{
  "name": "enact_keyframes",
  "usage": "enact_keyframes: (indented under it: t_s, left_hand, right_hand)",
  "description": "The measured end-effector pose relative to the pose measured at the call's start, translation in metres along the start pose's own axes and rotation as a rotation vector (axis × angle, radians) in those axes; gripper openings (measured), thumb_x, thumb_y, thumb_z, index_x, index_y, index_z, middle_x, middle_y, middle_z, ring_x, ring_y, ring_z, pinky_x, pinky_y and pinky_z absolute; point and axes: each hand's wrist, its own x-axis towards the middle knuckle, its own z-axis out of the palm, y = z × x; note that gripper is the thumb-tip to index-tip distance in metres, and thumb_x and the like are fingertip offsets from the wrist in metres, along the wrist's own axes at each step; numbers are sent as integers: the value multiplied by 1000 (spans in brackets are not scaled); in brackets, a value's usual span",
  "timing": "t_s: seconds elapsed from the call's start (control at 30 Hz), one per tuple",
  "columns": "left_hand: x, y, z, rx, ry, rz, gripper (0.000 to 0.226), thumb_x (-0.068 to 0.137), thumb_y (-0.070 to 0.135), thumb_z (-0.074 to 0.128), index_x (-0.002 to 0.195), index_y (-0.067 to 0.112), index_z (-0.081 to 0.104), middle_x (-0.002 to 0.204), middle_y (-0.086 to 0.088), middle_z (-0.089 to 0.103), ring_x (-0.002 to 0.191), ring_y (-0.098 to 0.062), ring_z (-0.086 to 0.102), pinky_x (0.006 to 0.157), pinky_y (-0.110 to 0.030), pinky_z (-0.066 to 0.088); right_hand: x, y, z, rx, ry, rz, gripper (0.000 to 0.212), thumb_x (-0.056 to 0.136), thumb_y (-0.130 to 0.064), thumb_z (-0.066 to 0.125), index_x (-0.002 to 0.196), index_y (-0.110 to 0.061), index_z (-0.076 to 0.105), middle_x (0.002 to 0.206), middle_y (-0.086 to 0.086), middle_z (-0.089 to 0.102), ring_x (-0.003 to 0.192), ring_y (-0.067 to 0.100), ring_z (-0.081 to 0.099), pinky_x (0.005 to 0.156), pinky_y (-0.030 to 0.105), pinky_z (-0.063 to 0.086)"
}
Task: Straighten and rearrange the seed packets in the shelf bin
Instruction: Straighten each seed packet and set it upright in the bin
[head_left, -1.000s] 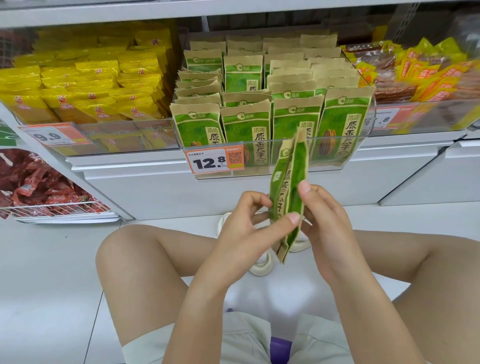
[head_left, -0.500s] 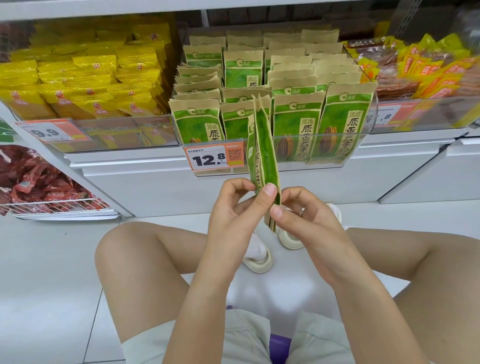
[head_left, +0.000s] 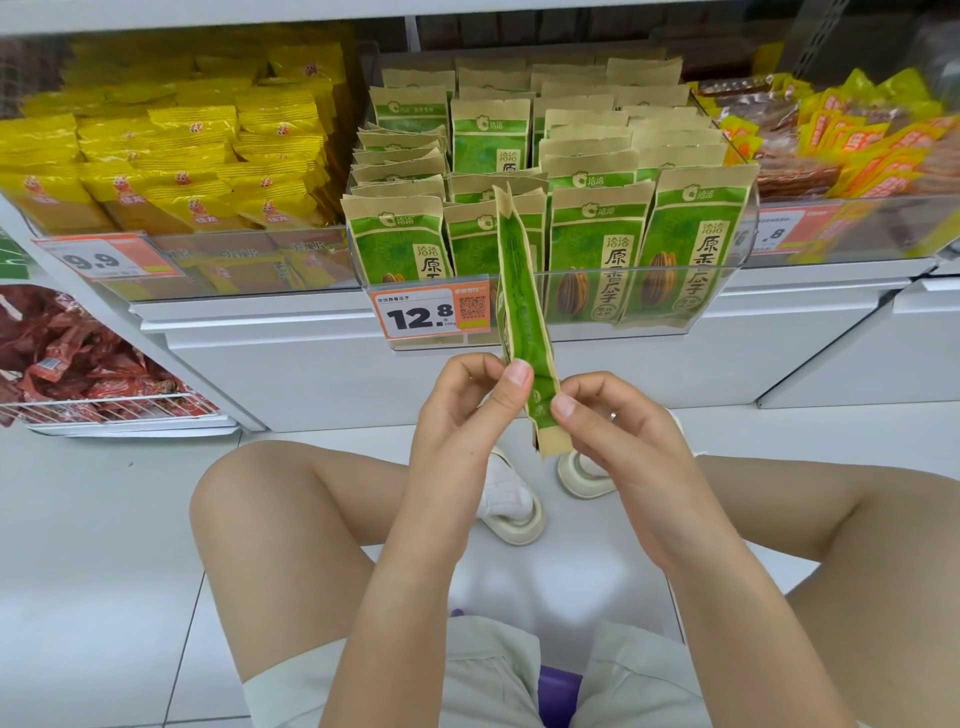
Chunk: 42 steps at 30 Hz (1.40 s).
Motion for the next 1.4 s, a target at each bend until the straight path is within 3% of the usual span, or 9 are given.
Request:
enact_keyframes:
  t_s: [0.2,0.33,0.53,0.73,0.93,1.07,1.17,1.27,1.4]
  left_hand:
    - [-2,4,3,-69,-32,-80,42,83,34,65,116,9,57,103,-2,76,100,-18,70,97,-35,52]
    - [-2,7,11,-66,29,-47,34,93,20,61,124,11,54,102,-5,76,95,-18,72,72,-25,58]
    - [7,11,-6,-4,29,2,26,93,11,60,119,11,59,104,-9,75,96,-24,73,73,-28,59]
    - [22,33,-25,95,-191,39,36,80,14,67,115,8,65,107,-4,74,96,-15,70,78,-24,55]
    - [58,79,-12,372,-259,278,25,80,25,68,105,30,69,99,13,74,93,-3,68,81,-19,52]
    - [90,104,-10,556,-98,419,40,91,48,52,125,31,62,114,18,69,109,1,62,87,-26,53]
    - [122,109,-17,972,89,489,44,99,48,43,134,25,58,129,11,62,122,-7,53,101,-35,44]
    - [145,101,-15,1408,8,441,62,95,59,26,138,23,53,144,2,51,141,-21,35,118,-44,19]
    - [146,87,-13,1531,25,441,69,91,63,15,119,28,66,132,5,61,134,-20,44,119,-45,10]
  right_hand:
    - [2,10,5,-196,160,-125,21,68,-27,80,83,-22,64,96,-11,71,96,8,66,88,23,48]
    - [2,17,9,-472,219,-232,29,63,-50,70,87,-36,61,120,-17,62,116,1,55,96,19,40]
    - [20,2,7,-125,202,-114,45,67,-31,84,101,-24,54,118,-7,66,113,9,62,89,27,51]
    - [58,-59,-25,-230,-191,24,43,73,-19,74,114,-14,63,102,6,75,92,18,71,78,30,58]
    - [91,-106,-40,-365,-295,-51,35,64,-14,73,98,-20,68,97,3,75,87,19,72,67,30,59]
    - [114,-136,-40,-363,-180,-257,38,58,-11,82,93,-21,69,92,-6,76,84,10,72,64,21,56]
    - [136,-155,-39,-300,-31,-408,37,62,-23,74,97,-20,65,91,-7,76,90,14,72,71,26,58]
    - [163,-164,-32,-422,-1,-491,30,69,-23,74,98,-23,66,97,-7,75,96,15,70,79,28,57]
    - [201,-159,-18,-635,-63,-464,25,77,-18,76,100,-23,68,97,-10,74,94,4,69,84,24,53]
